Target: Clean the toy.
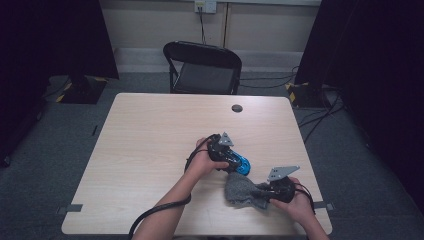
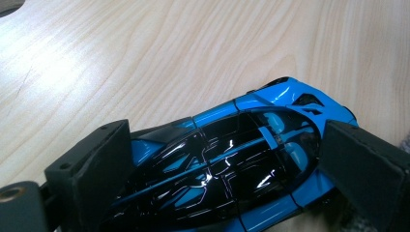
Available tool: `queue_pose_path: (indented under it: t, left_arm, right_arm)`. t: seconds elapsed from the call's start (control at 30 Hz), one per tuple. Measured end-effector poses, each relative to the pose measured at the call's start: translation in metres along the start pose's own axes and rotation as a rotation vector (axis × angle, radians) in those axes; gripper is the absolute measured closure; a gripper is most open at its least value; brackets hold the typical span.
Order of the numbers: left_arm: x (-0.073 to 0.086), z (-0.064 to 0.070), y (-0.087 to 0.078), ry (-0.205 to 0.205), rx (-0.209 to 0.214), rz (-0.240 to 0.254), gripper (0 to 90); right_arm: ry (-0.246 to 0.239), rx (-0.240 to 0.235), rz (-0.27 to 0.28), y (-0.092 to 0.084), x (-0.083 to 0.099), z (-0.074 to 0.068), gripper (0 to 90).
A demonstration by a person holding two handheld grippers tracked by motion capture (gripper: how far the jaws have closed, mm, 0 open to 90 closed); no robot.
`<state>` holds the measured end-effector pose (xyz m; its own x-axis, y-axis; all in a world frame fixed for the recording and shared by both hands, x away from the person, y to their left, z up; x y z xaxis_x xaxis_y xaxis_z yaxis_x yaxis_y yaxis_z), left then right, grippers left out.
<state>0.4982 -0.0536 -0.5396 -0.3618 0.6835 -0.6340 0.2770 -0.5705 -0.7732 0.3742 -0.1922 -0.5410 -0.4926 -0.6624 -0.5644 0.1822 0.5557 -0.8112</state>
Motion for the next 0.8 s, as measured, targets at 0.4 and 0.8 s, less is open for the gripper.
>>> queue_pose_path:
  t: [0.4, 0.8]
  left_arm:
    - [0.0, 0.0, 0.0, 0.002, 0.0, -0.001, 5.0]
    - [0.0, 0.0, 0.0, 0.0, -0.001, 0.001, 5.0]
  right_arm:
    - [0.051, 0.026, 0.007, -0.006, 0.006, 0.014, 76.7]
    - [0.079, 0.05, 0.013, -0.01, 0.009, 0.023, 76.6]
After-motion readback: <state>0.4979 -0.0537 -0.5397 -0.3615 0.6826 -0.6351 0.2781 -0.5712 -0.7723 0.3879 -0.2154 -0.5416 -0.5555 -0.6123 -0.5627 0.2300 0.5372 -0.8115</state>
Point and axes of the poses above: each handheld gripper's, and its own axes: y roughly forward along the jaws, x roughly out of its underside, z roughly to its right, the point moved 8 cm from there along y, roughly forward along the jaws, and after that the axes turned 9 degrees about -z, right-handed, at the moved point
